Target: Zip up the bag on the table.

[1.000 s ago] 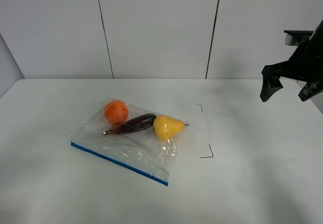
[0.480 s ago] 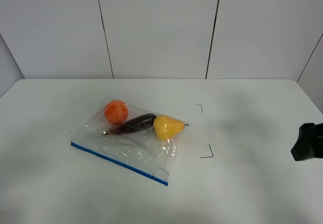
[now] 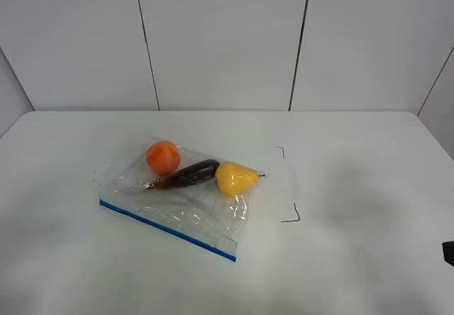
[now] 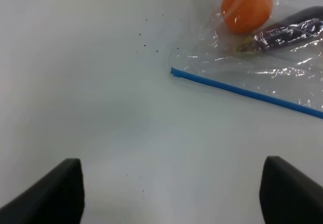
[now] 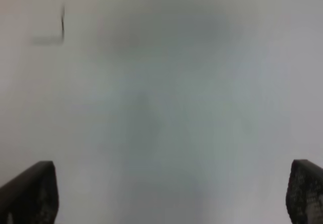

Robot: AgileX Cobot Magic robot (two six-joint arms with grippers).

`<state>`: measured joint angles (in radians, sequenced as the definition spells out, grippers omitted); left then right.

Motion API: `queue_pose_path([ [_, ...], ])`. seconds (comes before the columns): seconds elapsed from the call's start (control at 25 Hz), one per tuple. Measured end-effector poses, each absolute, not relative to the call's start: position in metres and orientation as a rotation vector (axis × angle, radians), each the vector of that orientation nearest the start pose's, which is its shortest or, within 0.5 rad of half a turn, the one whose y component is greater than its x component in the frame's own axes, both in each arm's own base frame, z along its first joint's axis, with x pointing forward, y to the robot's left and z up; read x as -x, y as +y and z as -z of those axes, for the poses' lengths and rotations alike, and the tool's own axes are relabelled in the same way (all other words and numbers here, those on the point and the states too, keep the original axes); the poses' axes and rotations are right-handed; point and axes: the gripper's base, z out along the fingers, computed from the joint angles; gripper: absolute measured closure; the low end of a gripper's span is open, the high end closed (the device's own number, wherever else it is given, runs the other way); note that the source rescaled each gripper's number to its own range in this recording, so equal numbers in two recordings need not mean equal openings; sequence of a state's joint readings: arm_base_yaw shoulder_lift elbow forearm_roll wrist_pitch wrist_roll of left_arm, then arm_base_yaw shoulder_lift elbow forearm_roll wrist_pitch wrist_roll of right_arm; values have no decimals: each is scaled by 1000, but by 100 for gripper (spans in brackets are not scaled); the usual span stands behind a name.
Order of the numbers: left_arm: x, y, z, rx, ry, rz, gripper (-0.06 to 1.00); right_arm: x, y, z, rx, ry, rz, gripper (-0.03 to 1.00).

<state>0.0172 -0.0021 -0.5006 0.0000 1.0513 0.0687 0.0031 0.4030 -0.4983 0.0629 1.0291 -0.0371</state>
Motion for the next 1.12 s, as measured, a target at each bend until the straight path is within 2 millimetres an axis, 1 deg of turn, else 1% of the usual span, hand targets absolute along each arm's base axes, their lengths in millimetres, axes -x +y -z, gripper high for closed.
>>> queue_pose_path([
  [0.2, 5, 0, -278, -53, 2032, -55, -6, -34, 5, -276, 38, 2253, -54, -3],
  [0.52, 5, 0, -278, -53, 2032, -55, -6, 2, 4, -278, 39, 2019, -37, -3],
  [1.12, 5, 0, -278, -53, 2032, -55, -6, 3, 3, -278, 27, 2013, -36, -3],
])
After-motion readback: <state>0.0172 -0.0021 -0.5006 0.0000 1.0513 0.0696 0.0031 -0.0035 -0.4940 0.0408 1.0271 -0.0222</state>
